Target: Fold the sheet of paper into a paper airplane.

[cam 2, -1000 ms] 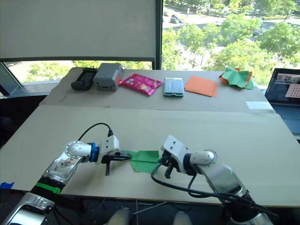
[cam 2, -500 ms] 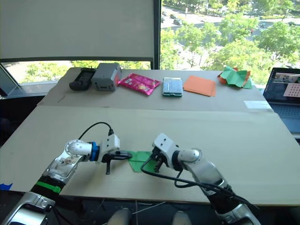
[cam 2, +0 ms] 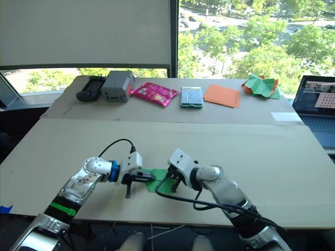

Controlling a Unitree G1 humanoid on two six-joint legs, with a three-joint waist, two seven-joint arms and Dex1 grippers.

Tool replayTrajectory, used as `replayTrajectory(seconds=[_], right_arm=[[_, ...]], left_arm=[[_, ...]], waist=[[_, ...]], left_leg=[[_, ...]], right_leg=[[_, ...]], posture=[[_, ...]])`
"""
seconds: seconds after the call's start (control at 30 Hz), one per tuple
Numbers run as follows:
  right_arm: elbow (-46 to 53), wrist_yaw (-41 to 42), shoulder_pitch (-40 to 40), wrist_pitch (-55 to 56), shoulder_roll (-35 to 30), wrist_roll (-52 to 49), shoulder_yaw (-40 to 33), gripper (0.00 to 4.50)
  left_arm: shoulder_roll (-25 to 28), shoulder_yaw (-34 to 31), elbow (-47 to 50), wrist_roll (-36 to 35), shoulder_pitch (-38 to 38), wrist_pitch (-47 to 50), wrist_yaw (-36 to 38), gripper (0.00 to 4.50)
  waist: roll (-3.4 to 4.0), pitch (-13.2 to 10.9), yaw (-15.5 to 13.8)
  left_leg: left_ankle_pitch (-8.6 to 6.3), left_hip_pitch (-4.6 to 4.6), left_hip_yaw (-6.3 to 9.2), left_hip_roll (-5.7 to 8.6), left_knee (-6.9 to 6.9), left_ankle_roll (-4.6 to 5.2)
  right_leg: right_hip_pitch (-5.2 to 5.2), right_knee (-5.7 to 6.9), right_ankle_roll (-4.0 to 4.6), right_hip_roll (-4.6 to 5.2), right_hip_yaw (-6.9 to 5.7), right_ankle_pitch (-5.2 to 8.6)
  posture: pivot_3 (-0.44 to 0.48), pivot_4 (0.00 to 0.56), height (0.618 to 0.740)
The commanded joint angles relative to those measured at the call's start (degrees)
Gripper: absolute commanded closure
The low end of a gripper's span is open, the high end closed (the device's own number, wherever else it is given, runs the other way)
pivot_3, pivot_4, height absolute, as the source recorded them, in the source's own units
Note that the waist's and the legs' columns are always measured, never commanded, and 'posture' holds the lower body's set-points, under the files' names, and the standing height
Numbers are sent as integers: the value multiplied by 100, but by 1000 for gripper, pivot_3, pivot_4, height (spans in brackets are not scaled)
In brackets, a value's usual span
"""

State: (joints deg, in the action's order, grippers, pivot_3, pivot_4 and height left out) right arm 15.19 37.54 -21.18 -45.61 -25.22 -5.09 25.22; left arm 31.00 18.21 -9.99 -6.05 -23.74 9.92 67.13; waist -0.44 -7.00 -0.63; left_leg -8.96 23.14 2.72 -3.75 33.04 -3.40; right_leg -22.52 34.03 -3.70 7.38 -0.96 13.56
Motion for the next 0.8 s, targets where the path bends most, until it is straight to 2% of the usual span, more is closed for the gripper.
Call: replayTrajectory(seconds=[0.03,0.3,0.8], right_arm=[[-177,-31,81,-262,-38,114,168,4449],[-264,-71,37,-298,-84,134,191,4449],[-350,-44,-21,-289,-99,125,217,4449]], left_arm=[[72,180,-262,243,49,-79,51,4500],[252,323,-663,460,142,-357,67,4500],[709,85,-672,360,506,-355,133,4500]], waist=[[0,1,0],[4,11,7],[10,25,117]], left_leg=[[0,0,0,0,0,0],[0,-18,1,-3,-1,-1],[-1,-32,1,-8,-12,-2]], right_leg=[[1,0,0,0,0,0],[14,1,0,0,0,0],[16,1,1,0,-1,1]], posture=[[0,150,706],[0,150,706],[0,150,706]])
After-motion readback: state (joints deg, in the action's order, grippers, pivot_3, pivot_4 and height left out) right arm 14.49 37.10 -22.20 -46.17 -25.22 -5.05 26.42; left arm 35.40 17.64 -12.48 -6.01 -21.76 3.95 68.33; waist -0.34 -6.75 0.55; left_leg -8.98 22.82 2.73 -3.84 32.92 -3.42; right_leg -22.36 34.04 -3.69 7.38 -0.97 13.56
